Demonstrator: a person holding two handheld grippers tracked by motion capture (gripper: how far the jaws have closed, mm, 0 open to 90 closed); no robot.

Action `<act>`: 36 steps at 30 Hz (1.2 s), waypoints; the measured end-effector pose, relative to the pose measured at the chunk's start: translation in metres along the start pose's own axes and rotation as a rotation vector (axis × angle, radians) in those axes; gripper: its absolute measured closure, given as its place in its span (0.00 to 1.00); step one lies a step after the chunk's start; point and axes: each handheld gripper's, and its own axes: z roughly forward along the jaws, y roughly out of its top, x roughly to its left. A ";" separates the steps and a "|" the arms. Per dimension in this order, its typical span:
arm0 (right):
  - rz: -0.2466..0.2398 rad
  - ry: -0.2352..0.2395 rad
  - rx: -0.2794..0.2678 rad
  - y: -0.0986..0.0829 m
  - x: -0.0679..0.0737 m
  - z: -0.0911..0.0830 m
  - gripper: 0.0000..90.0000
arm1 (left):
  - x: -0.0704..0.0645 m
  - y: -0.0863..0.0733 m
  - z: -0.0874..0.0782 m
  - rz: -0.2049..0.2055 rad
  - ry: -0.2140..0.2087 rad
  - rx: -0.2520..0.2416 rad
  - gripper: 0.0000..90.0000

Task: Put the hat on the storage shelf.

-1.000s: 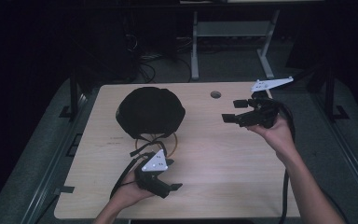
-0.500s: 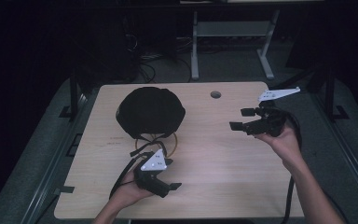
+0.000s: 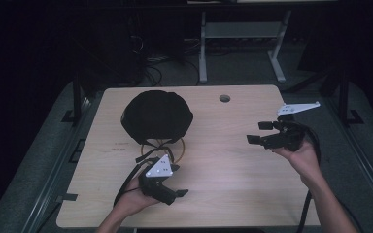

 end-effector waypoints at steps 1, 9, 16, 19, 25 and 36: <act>0.006 0.001 0.000 -0.002 0.000 0.000 0.18 | 0.000 0.000 0.000 0.000 0.000 0.003 0.19; 0.028 -0.003 0.012 -0.022 -0.004 -0.003 0.18 | 0.001 -0.001 0.000 -0.005 0.004 -0.002 0.19; 0.040 -0.009 0.017 -0.036 -0.005 -0.006 0.18 | 0.001 -0.001 -0.001 -0.006 0.006 -0.005 0.19; 0.039 -0.014 0.018 -0.041 -0.004 -0.008 0.18 | 0.002 -0.001 -0.001 -0.009 0.008 -0.006 0.19; 0.042 -0.018 0.020 -0.054 -0.003 -0.011 0.18 | 0.002 -0.001 -0.002 -0.011 0.009 -0.005 0.19; 0.062 -0.034 0.014 -0.080 -0.001 -0.021 0.18 | 0.003 -0.002 -0.003 -0.013 0.011 -0.004 0.19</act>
